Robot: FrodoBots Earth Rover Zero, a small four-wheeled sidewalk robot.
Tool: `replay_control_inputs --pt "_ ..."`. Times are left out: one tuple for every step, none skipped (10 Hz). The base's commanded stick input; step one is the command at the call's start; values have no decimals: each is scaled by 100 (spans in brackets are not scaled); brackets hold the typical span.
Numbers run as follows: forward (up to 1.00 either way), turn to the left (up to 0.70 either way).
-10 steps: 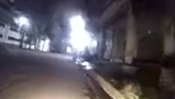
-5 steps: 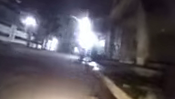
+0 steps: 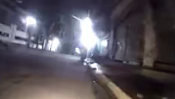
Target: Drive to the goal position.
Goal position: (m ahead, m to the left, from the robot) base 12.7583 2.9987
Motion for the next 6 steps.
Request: replay_control_inputs --pt "70 23" --pt "70 0" --pt "70 0" --pt "70 0" --pt "70 0" --pt "70 0"
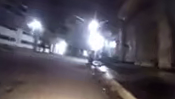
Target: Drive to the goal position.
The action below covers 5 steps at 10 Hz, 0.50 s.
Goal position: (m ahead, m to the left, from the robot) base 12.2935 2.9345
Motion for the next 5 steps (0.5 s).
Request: replay_control_inputs --pt "70 0" --pt "70 21" --pt "70 32" --pt "70 33" --pt "70 17"
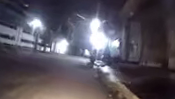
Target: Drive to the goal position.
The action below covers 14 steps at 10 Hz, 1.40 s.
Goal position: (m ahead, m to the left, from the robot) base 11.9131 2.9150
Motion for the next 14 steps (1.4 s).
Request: replay_control_inputs --pt "70 0" --pt "70 0" --pt "70 0" --pt "70 0" --pt "70 0" --pt "70 0" --pt "70 0" --pt "70 0" --pt "70 0" --pt "70 0" --pt "70 0" --pt "70 0" --pt "70 0" --pt "70 0"
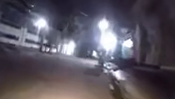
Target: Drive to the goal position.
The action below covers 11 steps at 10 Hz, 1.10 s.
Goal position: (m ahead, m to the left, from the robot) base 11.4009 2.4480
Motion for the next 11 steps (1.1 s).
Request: replay_control_inputs --pt "70 0" --pt "70 0" --pt "70 0" --pt "70 0" --pt "70 0" --pt "70 0" --pt "70 -4" --pt "70 -35" --pt "70 -22" --pt "70 -3" --pt "70 -3"
